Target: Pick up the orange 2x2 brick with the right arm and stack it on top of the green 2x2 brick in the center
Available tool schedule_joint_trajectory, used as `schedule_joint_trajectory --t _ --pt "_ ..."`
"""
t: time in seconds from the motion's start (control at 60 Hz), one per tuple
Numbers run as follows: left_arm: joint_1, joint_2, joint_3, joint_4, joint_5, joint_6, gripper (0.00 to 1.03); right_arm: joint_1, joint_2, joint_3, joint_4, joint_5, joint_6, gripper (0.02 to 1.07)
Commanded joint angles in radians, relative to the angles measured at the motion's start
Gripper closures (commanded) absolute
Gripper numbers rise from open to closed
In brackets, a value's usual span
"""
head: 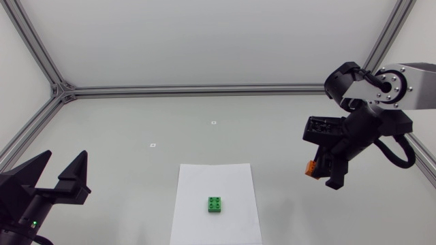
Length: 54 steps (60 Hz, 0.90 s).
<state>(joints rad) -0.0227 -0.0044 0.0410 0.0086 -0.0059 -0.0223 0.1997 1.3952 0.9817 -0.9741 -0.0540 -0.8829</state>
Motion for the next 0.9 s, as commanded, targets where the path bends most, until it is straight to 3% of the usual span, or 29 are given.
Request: schedule_joint_trajectory --t 0.0,0.417,0.883 --pt "0.003 -0.008 -0.041 -0.015 0.004 0.013 0.04 0.069 -0.016 -0.038 -0.025 0.008 0.038 1.01" --pt "0.003 -0.008 -0.041 -0.015 0.004 0.013 0.04 0.454 0.024 -0.095 0.132 0.062 0.199 1.01" --pt "0.003 -0.008 -0.041 -0.015 0.006 0.013 0.04 0.662 0.237 0.055 0.196 0.075 0.286 1.01"
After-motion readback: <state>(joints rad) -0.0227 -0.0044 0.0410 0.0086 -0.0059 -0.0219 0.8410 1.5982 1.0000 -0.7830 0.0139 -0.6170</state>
